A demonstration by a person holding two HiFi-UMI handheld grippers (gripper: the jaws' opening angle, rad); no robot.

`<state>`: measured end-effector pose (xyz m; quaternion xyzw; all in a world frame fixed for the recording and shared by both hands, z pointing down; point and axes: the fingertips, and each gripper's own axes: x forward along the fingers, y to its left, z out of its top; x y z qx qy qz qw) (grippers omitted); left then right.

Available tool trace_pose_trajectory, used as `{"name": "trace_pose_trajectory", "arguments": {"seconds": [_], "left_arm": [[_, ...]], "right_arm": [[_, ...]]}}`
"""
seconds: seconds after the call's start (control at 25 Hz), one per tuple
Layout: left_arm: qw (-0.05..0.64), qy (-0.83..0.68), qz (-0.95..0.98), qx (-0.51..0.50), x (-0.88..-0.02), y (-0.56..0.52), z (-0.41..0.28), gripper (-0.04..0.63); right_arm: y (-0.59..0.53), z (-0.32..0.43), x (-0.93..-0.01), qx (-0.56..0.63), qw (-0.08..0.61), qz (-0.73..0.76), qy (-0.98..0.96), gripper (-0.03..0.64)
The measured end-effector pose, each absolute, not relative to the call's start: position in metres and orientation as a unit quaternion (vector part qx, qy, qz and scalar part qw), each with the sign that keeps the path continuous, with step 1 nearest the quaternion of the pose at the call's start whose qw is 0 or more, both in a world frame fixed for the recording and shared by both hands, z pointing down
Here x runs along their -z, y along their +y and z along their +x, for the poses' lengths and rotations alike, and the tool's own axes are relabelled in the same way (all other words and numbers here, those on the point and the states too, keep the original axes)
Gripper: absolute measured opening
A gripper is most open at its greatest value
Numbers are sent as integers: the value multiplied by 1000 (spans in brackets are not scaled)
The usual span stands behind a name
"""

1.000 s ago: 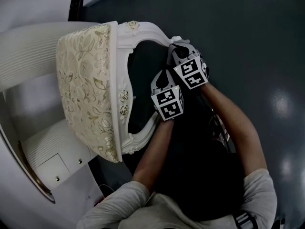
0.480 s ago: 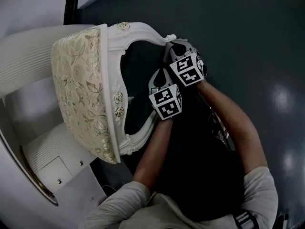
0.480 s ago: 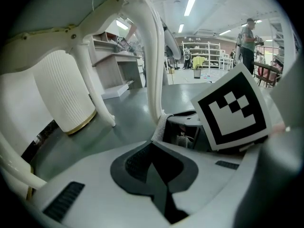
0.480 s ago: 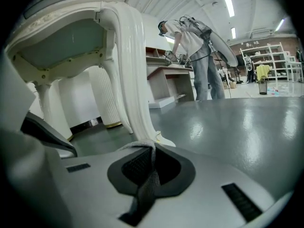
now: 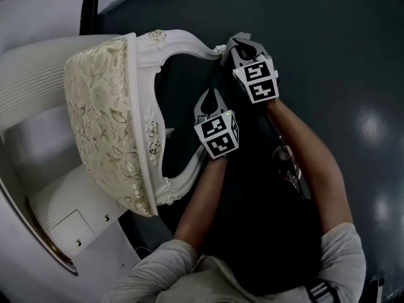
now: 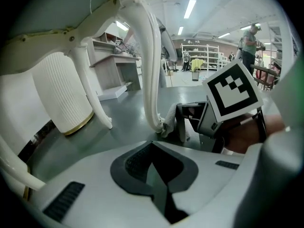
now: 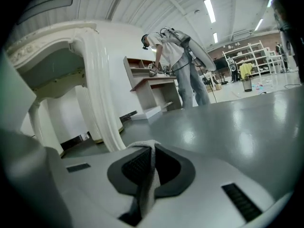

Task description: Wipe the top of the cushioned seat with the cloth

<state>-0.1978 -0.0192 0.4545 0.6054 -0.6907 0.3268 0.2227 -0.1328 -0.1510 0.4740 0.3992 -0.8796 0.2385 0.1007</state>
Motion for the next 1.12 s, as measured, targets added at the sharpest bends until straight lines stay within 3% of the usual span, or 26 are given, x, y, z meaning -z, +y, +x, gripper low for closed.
{"name": "trace_pose_trajectory", "arguments": {"seconds": [0.24, 0.52, 0.72, 1.12], "left_arm": [[211, -667, 647, -303, -420, -16, -167, 12], [238, -628, 692, -265, -366, -2, -133, 14], [236, -582, 723, -288, -299, 11, -98, 14], [239, -544, 751, -288, -104, 0, -86, 12]], "right_arm": [[-123, -109, -413, -204, 62, 394, -894, 14], [-68, -78, -324, -122, 147, 371, -909, 14], [-49, -45, -267, -128, 193, 378, -896, 14], [-40, -12, -90, -172, 214, 421, -864, 14]]}}
